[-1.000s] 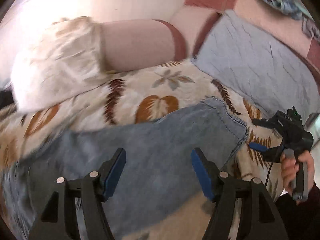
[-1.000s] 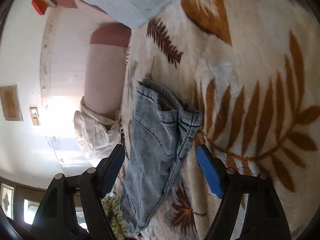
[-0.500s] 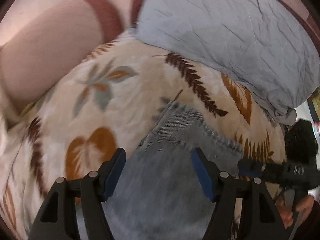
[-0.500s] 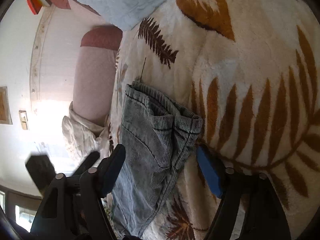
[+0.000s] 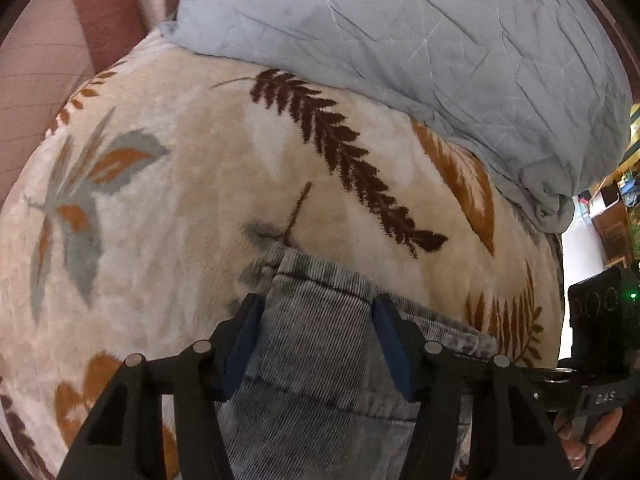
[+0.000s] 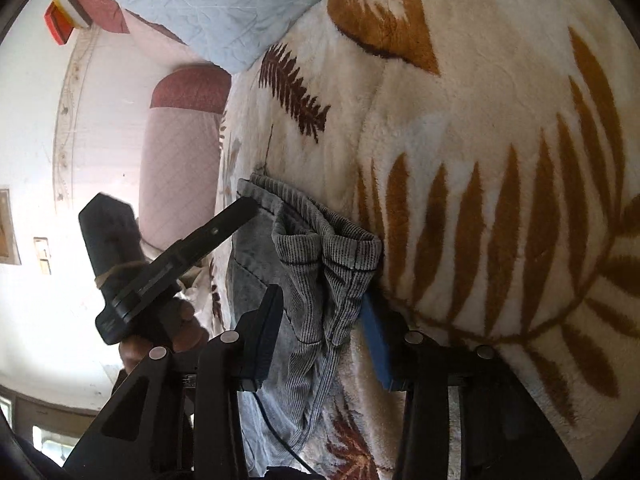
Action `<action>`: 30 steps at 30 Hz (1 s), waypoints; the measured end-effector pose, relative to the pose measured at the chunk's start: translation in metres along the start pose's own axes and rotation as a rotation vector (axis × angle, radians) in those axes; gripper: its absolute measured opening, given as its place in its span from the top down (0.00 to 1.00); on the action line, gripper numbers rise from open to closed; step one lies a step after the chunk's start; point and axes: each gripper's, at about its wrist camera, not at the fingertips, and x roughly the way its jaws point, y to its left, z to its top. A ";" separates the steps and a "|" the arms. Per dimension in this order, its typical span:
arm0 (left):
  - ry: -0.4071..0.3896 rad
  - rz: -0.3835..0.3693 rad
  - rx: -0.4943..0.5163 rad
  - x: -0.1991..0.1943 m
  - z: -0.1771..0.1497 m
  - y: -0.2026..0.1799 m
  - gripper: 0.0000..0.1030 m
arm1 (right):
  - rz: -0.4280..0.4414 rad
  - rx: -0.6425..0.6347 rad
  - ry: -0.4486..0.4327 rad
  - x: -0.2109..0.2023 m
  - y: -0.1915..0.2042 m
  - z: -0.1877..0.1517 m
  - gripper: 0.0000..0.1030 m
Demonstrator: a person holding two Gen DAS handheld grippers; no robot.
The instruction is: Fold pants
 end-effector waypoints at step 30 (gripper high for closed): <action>-0.055 0.170 -0.080 -0.022 -0.004 0.018 0.36 | -0.086 -0.116 -0.045 -0.004 0.014 -0.020 0.66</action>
